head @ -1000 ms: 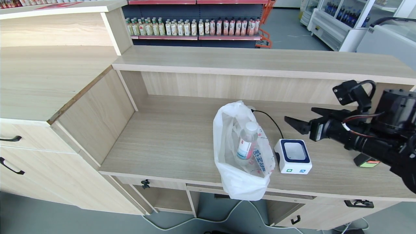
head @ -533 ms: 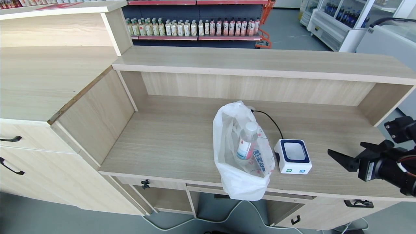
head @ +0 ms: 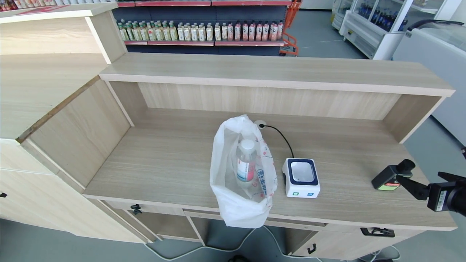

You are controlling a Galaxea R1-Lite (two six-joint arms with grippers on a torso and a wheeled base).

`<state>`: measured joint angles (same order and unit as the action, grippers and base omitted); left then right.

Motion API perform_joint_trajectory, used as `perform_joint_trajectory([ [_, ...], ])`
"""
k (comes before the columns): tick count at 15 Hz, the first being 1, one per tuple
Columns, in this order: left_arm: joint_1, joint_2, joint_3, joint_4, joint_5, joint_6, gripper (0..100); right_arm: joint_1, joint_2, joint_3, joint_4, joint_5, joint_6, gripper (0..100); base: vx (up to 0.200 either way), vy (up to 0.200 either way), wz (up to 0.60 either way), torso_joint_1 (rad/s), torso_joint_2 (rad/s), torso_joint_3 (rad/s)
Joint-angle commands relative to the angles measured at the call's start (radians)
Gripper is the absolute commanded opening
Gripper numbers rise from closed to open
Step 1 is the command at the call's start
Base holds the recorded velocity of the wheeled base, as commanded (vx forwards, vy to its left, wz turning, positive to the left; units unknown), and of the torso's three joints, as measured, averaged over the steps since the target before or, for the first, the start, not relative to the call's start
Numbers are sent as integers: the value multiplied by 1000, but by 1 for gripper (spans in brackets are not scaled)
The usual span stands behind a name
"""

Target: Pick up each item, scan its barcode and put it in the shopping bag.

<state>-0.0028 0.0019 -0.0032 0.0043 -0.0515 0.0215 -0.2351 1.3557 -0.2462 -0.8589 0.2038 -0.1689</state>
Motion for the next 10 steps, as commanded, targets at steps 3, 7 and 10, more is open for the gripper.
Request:
perform_joint_trajectory([
  [3, 0, 0, 0, 0, -1, 3, 0, 0, -35, 62, 0, 19, 0, 100, 0, -200, 0, 5, 2, 2],
  [7, 0, 0, 0, 0, -1, 2, 0, -4, -38, 77, 0, 12, -12, 100, 0, -200, 0, 2, 2, 0],
  [10, 0, 0, 0, 0, 1, 2, 0, -4, -40, 81, 1, 14, -12, 100, 0, -200, 0, -1, 1, -1],
])
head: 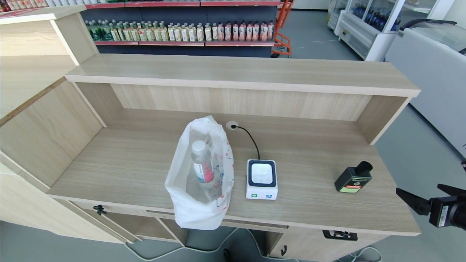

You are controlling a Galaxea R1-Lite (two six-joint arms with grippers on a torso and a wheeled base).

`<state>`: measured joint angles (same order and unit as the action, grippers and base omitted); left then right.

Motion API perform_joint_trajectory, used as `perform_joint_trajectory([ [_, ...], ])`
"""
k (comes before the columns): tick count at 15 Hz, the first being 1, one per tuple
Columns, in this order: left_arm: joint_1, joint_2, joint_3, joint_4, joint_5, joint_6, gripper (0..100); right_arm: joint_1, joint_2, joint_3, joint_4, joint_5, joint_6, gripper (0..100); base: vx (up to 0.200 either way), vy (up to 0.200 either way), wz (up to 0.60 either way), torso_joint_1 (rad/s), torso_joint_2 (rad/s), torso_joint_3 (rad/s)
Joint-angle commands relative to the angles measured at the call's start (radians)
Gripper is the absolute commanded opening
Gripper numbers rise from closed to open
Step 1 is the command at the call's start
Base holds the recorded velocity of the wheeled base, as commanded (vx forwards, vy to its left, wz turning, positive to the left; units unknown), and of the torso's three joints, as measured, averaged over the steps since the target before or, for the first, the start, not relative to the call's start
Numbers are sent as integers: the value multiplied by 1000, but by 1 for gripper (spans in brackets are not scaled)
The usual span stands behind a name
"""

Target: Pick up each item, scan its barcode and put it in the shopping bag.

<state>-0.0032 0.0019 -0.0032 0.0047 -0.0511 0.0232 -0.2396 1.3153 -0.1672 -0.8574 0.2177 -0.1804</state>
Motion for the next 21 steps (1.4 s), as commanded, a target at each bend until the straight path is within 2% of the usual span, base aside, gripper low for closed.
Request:
perform_joint_trajectory([
  [1, 0, 0, 0, 0, 0, 0, 0, 0, -2, 11, 0, 0, -1, 100, 0, -200, 0, 2, 2, 2],
  [9, 0, 0, 0, 0, -1, 1, 0, 6, -11, 46, 1, 3, -50, 100, 0, -200, 0, 2, 1, 2],
  [12, 0, 0, 0, 0, 0, -2, 0, 8, -11, 58, 3, 5, -51, 100, 0, 0, 0, 0, 0, 0],
  [15, 0, 0, 0, 0, -1, -2, 0, 39, 36, 58, 3, 43, -126, 100, 0, 0, 0, 0, 0, 0],
  [18, 0, 0, 0, 0, 0, -2, 0, 134, 165, -15, 1, 86, -188, 100, 0, 0, 0, 0, 0, 0],
  [21, 0, 0, 0, 0, -1, -2, 0, 141, 308, -170, -11, 164, -304, 100, 0, 0, 0, 0, 0, 0],
])
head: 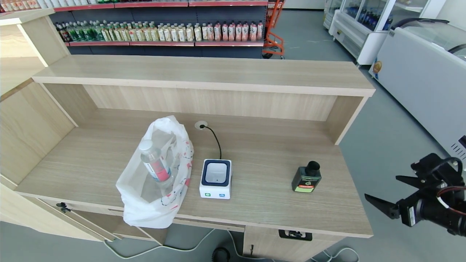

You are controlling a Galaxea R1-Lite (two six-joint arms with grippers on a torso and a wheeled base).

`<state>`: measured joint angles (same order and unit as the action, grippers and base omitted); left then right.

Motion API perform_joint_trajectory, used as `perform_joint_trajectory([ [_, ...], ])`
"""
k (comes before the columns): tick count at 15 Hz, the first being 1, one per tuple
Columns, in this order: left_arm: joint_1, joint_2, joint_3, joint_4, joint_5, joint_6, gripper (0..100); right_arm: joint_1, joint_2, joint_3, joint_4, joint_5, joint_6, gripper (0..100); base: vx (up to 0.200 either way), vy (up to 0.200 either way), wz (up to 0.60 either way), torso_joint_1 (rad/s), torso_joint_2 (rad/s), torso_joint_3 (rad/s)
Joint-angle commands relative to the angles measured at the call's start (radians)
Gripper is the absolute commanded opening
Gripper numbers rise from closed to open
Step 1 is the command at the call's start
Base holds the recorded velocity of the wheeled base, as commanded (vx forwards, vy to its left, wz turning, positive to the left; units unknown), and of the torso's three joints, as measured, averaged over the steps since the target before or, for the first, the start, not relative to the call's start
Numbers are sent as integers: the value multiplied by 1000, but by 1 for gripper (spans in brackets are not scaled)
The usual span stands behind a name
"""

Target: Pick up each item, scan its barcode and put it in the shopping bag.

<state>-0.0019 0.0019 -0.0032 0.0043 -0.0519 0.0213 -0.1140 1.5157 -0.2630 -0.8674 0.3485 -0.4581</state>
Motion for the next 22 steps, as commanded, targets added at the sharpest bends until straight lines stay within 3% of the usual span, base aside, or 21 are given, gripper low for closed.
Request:
perform_joint_trajectory([
  [1, -1, 0, 0, 0, 1, 0, 0, 22, 127, -90, -2, 46, -47, 100, 0, 0, 0, 0, 0, 0],
  [3, -1, 0, 0, 0, 1, 0, 0, 25, 198, -114, -7, 66, -172, 100, 0, 0, 0, 0, 0, 0],
  [8, -1, 0, 0, 0, 1, 0, 0, 34, 313, -179, -8, 118, -283, 100, 0, 0, 0, 0, 0, 0],
  [12, -1, 0, 0, 0, 0, 0, 0, 74, 396, -252, -10, 168, -326, 100, 0, 0, 0, 0, 0, 0],
  [22, -1, 0, 0, 0, 0, 0, 0, 178, 534, -395, -8, 170, -318, 100, 0, 0, 0, 0, 0, 0],
])
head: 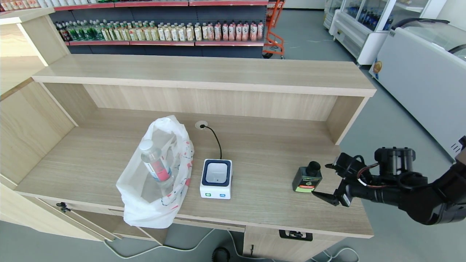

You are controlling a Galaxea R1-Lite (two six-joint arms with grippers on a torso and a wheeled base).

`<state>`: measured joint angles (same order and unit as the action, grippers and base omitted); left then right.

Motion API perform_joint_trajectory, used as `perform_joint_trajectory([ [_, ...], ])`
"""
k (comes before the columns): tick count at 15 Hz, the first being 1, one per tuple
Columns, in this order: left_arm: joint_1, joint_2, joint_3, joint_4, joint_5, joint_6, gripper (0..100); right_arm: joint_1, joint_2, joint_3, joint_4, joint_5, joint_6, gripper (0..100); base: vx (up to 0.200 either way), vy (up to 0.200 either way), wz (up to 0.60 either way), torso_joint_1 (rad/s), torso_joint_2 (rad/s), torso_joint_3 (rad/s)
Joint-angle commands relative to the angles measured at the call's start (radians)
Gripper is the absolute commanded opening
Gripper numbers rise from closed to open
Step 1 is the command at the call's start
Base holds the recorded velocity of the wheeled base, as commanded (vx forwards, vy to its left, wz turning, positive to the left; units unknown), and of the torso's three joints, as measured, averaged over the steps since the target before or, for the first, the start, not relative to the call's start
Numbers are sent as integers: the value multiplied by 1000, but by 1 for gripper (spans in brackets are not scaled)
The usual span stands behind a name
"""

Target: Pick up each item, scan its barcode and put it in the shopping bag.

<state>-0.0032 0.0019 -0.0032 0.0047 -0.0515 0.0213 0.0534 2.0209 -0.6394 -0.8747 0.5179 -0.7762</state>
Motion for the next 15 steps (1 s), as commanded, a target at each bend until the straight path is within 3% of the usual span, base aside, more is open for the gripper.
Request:
perform_joint_trajectory([
  [1, 0, 0, 0, 0, 1, 0, 0, 20, 42, -48, 5, -2, 2, 100, 0, 0, 0, 0, 0, 0],
  [3, 0, 0, 0, 0, -1, 0, 0, 36, 56, -63, 0, -2, 17, 100, 0, 0, 0, 0, 0, 0],
  [4, 0, 0, 0, 0, 1, 0, 0, 36, 59, -68, 2, -2, 17, 0, 0, 0, 0, 0, 0, 0],
  [11, 0, 0, 0, 0, 1, 0, 0, 34, 52, -89, 2, -7, 21, 0, 0, 0, 0, 0, 0, 0],
  [14, 0, 0, 0, 0, -1, 0, 0, -6, -63, -86, 3, -15, 121, 0, 0, 0, 0, 0, 0, 0],
  [15, 0, 0, 0, 0, 1, 0, 0, -41, -154, -62, 3, -84, 178, 0, 0, 0, 0, 0, 0, 0],
])
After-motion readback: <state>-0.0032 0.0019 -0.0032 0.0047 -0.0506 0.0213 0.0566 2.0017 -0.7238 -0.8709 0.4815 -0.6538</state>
